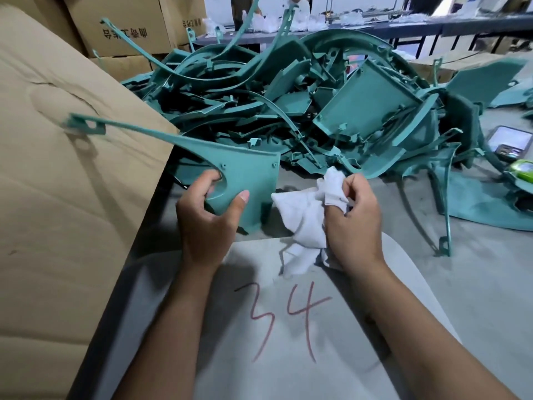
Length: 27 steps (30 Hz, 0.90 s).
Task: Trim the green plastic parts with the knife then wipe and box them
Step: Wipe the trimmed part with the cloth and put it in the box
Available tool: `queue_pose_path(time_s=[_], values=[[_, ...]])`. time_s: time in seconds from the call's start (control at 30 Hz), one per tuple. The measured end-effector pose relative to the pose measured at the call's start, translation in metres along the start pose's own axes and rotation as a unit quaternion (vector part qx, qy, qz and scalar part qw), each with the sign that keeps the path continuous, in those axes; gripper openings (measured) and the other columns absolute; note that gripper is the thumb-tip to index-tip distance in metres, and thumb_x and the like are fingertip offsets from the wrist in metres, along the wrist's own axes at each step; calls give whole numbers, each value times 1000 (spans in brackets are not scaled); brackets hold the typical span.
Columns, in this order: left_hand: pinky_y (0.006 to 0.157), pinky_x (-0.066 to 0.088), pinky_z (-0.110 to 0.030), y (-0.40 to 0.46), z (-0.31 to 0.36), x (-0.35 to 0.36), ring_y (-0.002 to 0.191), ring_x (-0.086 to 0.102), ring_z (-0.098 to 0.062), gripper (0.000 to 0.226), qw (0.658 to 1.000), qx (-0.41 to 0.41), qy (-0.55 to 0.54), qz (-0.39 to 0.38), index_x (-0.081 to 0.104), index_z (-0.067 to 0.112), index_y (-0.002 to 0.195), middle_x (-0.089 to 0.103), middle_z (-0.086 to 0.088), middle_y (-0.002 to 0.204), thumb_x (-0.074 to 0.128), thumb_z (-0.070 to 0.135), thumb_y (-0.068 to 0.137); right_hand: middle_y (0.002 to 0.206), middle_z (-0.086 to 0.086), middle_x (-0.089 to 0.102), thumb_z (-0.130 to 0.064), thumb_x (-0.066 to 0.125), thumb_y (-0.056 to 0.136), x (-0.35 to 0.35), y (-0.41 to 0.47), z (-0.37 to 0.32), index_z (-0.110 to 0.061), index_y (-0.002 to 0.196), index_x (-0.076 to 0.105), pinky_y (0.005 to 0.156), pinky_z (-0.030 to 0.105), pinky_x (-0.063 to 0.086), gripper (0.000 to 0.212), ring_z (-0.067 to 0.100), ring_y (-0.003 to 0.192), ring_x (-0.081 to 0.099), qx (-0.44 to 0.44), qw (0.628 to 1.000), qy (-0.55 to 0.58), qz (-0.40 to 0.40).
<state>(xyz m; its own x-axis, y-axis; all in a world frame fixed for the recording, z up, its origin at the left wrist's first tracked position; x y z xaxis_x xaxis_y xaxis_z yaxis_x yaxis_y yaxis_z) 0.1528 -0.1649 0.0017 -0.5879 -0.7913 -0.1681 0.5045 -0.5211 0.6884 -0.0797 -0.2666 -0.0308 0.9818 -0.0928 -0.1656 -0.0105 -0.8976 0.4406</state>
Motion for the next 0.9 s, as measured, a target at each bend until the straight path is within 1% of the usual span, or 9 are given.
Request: queue_pose_path(time_s=[0.1,0.23,0.43,0.5,0.57,0.63,0.77,0.83,0.9], values=[[69,46,-13,1,10,-3,78,63,5,20,1000,26,-7,-5,65,18,94,67,17,87,78,12,79,74,13,44,13,45,76,-9,-2,-6,-7,81,40,58,30,30,21,24,69,38,-23,996,-70,59],[61,41,-21,1,16,3,65,53,-4,13,996,34,-37,-75,61,9,76,60,7,72,72,11,82,93,12,48,17,46,71,-12,-8,-15,-14,82,44,69,12,34,32,3,79,42,-42,990,-88,101],[53,39,-23,-2,37,-3,58,51,-13,25,995,82,-42,-32,52,4,69,55,-2,64,70,10,85,104,8,43,18,48,70,-15,-11,-20,-13,85,48,76,8,34,35,-7,88,41,-69,984,-81,140],[54,39,-24,0,37,4,59,52,-12,21,993,70,-75,-57,56,13,70,57,6,65,70,9,86,106,9,45,18,50,71,-15,-10,-19,-10,86,52,76,12,37,32,-5,87,43,-58,986,-67,138],[59,43,-16,-3,33,16,64,58,-3,22,987,28,-117,-108,61,24,76,64,13,71,70,7,86,108,12,47,16,55,74,-13,-11,-20,-9,89,56,78,20,44,29,-4,88,46,-57,989,-35,131],[64,50,-18,-10,21,26,75,68,-8,12,982,-33,-131,-132,70,22,87,73,10,84,72,10,86,110,11,49,11,60,79,-8,-14,-22,-10,92,59,78,22,46,25,-3,89,50,-64,993,3,104],[67,51,-19,-10,7,25,78,70,-11,6,990,-40,-88,-102,70,25,87,75,10,86,73,20,85,106,11,52,-4,63,90,-1,-16,-29,-9,87,65,75,15,41,6,0,83,51,-98,993,51,51],[67,51,-21,-7,5,23,78,70,-12,4,992,-35,-81,-95,70,24,87,74,9,86,73,23,84,98,10,56,-14,66,95,-1,-13,-25,-7,83,63,80,18,43,14,3,86,55,-87,992,81,42],[66,50,-19,-7,5,24,76,69,-10,6,991,-35,-86,-98,70,20,87,74,9,85,73,22,83,91,7,59,-19,70,96,5,-10,-17,-12,89,55,77,21,46,17,8,81,57,-32,990,136,1]])
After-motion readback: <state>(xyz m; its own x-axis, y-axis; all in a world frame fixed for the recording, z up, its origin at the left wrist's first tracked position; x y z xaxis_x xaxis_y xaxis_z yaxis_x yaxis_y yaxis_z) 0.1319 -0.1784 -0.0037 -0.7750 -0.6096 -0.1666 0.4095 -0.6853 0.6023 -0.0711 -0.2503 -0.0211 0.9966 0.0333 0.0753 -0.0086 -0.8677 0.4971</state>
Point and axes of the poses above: each hand's wrist, its own y-axis towards the middle knuckle, its own x-axis out of the palm, z = x × y, the point moved 7 cm from there along y, towards the middle knuckle
